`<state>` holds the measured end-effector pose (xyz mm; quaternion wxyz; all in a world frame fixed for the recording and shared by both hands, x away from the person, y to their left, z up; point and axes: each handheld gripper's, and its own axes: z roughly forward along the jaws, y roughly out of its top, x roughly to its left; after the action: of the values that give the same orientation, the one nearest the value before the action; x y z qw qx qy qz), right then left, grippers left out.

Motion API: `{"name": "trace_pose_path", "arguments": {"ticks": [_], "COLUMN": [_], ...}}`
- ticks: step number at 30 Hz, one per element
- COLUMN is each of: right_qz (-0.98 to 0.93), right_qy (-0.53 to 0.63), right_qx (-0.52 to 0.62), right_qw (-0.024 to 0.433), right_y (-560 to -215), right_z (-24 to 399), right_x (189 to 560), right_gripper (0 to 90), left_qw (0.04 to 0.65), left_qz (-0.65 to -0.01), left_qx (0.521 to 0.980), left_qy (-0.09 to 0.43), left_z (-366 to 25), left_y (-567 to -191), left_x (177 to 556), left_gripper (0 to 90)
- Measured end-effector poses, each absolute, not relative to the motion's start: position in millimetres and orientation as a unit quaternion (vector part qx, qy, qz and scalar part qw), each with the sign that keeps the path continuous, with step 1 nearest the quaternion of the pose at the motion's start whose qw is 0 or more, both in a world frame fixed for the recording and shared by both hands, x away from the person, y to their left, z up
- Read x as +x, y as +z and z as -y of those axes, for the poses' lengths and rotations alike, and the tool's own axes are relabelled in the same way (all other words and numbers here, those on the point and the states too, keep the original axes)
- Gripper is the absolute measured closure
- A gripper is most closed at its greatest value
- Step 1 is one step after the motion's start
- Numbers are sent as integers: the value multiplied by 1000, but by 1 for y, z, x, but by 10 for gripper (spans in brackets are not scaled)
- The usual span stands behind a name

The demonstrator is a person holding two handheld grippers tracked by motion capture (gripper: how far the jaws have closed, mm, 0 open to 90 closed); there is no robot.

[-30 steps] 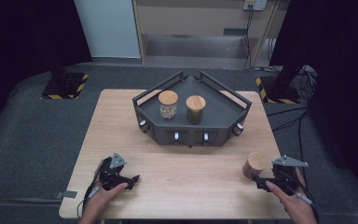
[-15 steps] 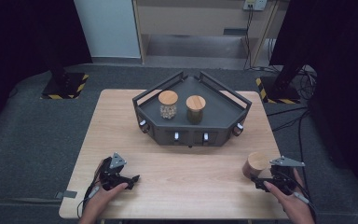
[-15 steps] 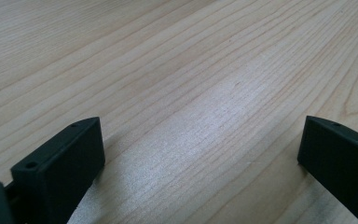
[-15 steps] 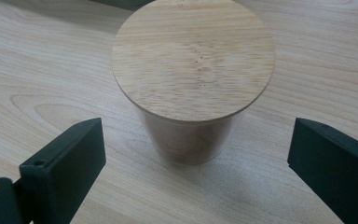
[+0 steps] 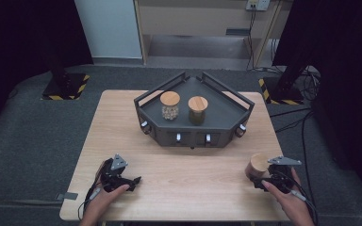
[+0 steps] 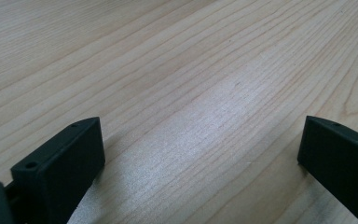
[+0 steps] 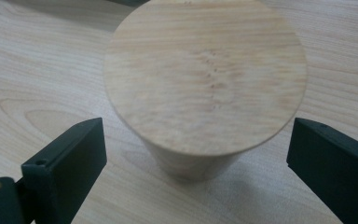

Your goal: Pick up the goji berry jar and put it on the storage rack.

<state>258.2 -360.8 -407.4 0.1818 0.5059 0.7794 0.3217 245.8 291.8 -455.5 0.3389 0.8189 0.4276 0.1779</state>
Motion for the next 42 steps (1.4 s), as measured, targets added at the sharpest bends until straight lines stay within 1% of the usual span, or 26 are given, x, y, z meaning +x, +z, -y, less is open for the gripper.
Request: {"name": "trace_pose_path", "arguments": {"ticks": [12,20,23,24,25,26,28,31,42], "right_qz": [-781,-782,-781,-781,-782,-781,-782,-785,-784], "right_qy": [320,317,319,319,320,320,321,314,316], "right_qx": [505,506,507,507,506,505,502,496,492], "right_qw": [180,176,177,177,177,180,185,198,206], "right_y": [-409,-412,-413,-413,-413,-413,-412,-411,-398], "right_z": [356,355,355,355,355,355,353,348,348], "right_x": [270,275,275,275,274,273,272,269,263], "right_gripper": [80,142,185,185,225,239,252,258,259], "left_qw": [339,339,339,339,339,339,339,339,339], "left_qz": [-428,-428,-428,-428,-428,-428,-428,-428,-428], "left_qx": [819,819,819,819,819,819,819,819,819], "left_qy": [178,178,178,178,178,178,178,178,178], "left_z": [-292,-292,-292,-292,-292,-292,-292,-292,-292], "left_y": [-456,-455,-455,-455,-456,-456,-456,-455,-456], "left_x": [246,246,246,246,246,246,246,246,246], "left_gripper": [0,0,0,0,0,0,0,0,0]}}
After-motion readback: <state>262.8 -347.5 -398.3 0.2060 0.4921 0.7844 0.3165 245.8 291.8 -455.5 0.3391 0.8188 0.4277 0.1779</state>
